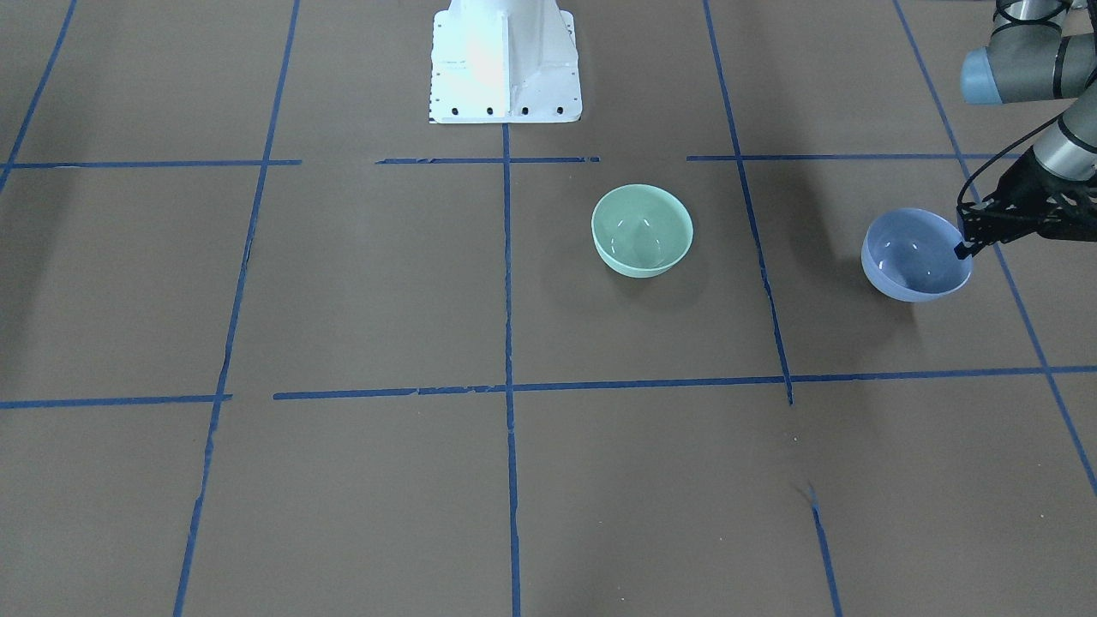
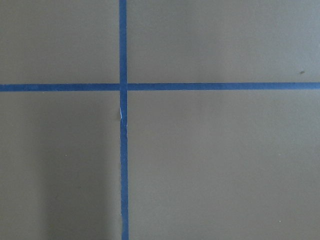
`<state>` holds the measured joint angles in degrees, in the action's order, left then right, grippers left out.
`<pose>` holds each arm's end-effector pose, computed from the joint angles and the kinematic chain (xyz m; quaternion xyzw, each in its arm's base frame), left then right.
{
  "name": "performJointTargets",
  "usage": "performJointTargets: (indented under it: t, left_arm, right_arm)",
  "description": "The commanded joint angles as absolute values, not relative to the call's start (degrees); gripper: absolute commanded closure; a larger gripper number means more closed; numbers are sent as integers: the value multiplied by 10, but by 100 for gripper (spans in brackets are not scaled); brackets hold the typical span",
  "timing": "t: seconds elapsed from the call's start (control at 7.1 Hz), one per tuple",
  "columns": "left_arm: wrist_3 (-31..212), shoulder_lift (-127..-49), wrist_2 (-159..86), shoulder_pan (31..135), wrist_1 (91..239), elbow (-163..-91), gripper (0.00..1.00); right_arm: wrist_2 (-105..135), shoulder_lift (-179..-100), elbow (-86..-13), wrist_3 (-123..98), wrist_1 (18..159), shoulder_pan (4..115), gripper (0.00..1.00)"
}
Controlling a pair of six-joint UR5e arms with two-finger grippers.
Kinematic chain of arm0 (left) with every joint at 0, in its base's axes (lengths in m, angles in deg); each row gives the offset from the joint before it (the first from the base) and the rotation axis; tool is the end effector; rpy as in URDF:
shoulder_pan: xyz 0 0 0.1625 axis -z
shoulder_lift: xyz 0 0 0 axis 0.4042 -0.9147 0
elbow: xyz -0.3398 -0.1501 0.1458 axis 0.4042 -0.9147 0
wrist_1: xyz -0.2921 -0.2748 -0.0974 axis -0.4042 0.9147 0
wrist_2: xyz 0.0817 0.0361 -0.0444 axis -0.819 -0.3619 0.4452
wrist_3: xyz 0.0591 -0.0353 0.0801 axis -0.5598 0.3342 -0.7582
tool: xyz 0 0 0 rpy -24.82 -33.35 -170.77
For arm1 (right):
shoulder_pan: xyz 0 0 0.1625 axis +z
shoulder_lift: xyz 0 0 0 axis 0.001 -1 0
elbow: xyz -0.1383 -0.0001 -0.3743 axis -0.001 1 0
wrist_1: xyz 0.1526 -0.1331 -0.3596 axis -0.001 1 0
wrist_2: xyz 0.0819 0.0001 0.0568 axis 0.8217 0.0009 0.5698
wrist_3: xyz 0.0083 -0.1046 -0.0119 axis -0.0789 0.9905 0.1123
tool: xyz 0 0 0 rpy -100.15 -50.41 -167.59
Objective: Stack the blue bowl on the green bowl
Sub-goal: 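Lower the left gripper to the rim of the blue bowl and grasp it, then lift the blue bowl with the left gripper and carry it over the green bowl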
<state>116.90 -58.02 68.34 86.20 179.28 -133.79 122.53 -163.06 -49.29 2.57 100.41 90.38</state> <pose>0.1451 -0.4298 0.5796 0.0855 0.4156 -0.0079 0.9055 0.0683 -0.4672 0.6457 0.0011 -0.3452 0.0148 0.9384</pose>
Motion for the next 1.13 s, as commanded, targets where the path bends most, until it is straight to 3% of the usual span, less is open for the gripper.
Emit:
performJointTargets:
  t: [0.0, 0.28, 0.7, 0.99]
  left_arm:
    - [1176, -585, 684, 864, 1600, -1499, 100]
    - [1333, -626, 677, 835, 1530, -1579, 100]
    - [1549, -714, 618, 663, 1529, -1587, 100]
    - [1610, -766, 583, 607, 1501, -1573, 100]
  right_arm:
    - [1225, -1631, -493, 26, 1004, 904, 0]
    - [1226, -1631, -493, 26, 1004, 904, 0]
    - [1225, -1631, -493, 26, 1004, 904, 0]
    - [1225, -1631, -493, 26, 1004, 904, 0]
